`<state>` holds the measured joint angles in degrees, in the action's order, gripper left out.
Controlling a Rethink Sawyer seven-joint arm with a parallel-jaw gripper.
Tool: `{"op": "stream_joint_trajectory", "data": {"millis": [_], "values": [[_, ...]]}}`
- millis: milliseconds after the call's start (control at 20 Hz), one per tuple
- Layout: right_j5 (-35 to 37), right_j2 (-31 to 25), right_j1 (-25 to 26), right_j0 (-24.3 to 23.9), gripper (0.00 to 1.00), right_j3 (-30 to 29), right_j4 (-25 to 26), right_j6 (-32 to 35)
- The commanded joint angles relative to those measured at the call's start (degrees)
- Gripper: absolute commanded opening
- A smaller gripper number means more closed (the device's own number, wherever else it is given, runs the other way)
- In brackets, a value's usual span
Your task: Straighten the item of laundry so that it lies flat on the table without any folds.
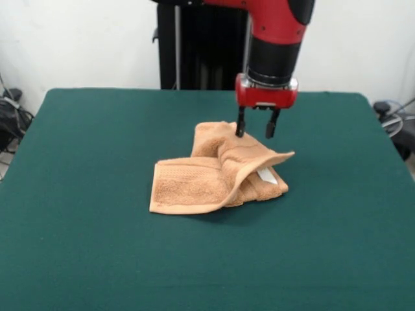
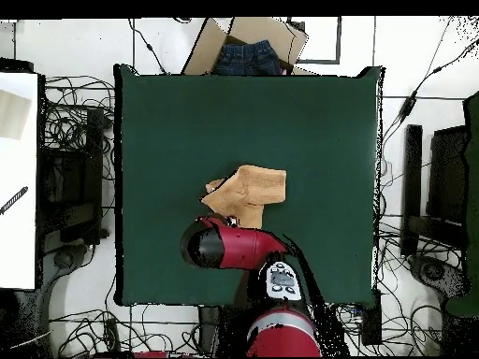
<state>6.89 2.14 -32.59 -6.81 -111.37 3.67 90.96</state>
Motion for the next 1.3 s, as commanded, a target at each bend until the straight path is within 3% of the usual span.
{"op": "stream_joint_trajectory", "data": {"millis": [50,550,850,1300], "values": [[-6.87,-2.81,6.6,1.27,1.0,3.28,1.11,9.36],[-11.6,-2.98,9.13,1.8,1.0,2.07,1.09,9.75],[-9.59,-2.1,6.52,3.96,1.0,1.17,-0.96,10.44],[-3.81,-5.25,1.33,1.27,1.0,-0.02,-2.05,10.12]]}}
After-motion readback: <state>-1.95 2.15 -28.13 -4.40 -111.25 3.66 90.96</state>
